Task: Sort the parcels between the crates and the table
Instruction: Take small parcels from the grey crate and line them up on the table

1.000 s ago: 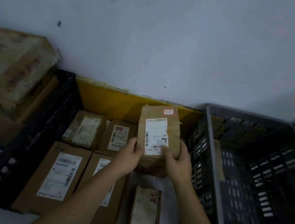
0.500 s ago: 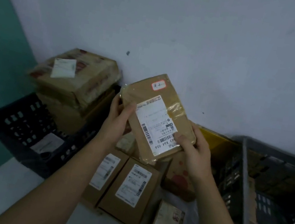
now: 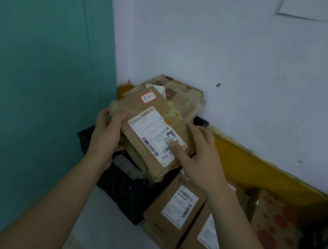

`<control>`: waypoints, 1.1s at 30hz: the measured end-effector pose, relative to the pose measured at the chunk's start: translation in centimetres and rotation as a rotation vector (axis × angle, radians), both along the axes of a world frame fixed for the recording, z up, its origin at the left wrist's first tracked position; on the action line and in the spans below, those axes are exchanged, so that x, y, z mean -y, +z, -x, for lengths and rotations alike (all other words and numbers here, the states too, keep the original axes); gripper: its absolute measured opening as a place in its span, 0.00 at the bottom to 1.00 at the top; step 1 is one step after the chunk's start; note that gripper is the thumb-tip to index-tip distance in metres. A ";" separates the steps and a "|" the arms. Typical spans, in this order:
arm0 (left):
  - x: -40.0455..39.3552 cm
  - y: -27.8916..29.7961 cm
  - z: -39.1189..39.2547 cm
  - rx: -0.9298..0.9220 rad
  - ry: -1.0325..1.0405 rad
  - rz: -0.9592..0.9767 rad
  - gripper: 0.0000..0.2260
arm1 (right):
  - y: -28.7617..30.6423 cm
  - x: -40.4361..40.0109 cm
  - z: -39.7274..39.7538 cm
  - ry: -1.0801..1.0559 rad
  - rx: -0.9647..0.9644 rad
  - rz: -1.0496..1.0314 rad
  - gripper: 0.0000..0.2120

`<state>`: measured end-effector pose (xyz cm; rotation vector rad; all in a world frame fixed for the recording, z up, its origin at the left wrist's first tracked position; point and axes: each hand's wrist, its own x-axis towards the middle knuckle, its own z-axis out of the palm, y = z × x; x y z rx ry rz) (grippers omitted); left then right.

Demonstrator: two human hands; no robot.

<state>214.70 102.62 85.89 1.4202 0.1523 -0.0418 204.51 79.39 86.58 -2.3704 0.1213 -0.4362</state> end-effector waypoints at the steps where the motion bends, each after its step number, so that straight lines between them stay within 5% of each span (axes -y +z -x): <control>1: -1.4 -0.1 -0.6 -0.001 0.015 0.004 0.21 | 0.2 -1.4 -0.9 0.012 -0.041 0.058 0.46; 11: -7.0 -2.9 -5.6 0.043 0.014 -0.006 0.18 | -0.1 -9.4 -7.1 0.112 -0.355 0.429 0.68; 16: -6.7 -4.7 -7.3 -0.044 -0.033 -0.047 0.20 | -0.6 -9.8 -9.2 0.088 -0.413 0.524 0.64; 18: -6.9 -5.4 -7.9 -0.025 -0.061 -0.269 0.18 | -1.4 -9.8 -9.7 0.090 -0.429 0.528 0.60; 21: -8.3 -7.0 -9.5 0.091 -0.074 -0.816 0.27 | -3.2 -9.5 -10.4 0.124 -0.483 0.560 0.57; 28: -8.6 -10.4 -12.1 0.244 -0.342 -1.171 0.37 | -8.2 -9.5 -13.7 0.193 -0.637 0.503 0.58; 33: -8.8 -12.3 -13.0 0.323 -0.415 -1.338 0.28 | -11.7 -9.9 -16.4 0.233 -0.800 0.428 0.59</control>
